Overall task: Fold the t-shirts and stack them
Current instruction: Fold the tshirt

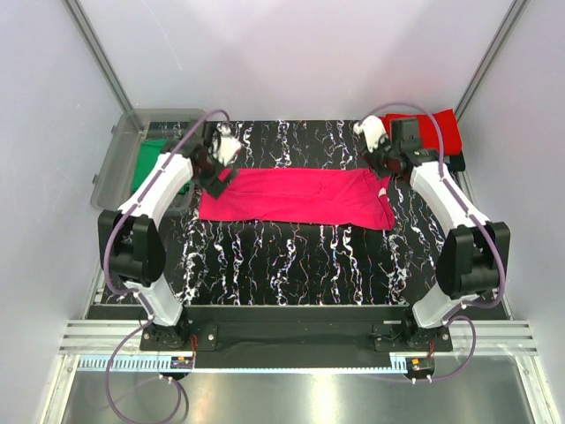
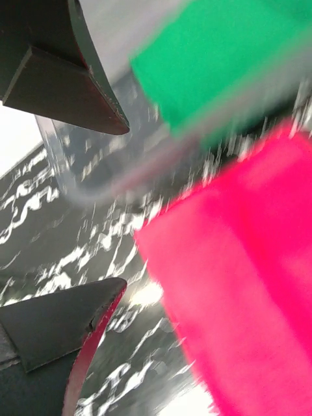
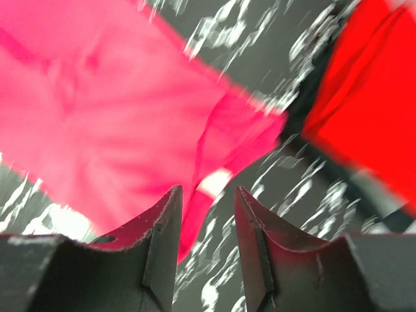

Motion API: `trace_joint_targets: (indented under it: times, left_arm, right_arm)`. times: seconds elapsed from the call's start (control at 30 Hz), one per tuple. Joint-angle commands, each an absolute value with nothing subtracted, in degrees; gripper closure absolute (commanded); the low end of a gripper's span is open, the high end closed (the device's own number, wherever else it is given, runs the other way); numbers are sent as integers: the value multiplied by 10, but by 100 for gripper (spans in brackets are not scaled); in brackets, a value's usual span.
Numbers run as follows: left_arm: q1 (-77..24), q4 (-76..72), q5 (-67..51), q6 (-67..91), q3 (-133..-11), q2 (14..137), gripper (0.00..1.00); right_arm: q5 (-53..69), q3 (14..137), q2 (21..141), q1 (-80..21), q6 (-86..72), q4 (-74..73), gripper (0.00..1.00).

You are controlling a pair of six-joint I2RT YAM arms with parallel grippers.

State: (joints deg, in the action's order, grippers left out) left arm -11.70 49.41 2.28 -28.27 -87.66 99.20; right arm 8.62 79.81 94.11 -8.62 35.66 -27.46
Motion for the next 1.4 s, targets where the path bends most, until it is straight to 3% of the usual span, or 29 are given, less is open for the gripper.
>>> trace_joint_targets:
  times: [0.0,0.67,1.37]
  left_arm:
    - [-122,487,-33,-293,-812,1018,1]
    - [-120,441,-2,-288,-802,1121,1]
    - [-132,417,34,-281,-717,1028,1]
  right_arm:
    - [112,724,933,-76,330,-340,55]
    - [120,694,1053,-26,355,-381,61]
    - [88,715,1104,47,398,-356,63]
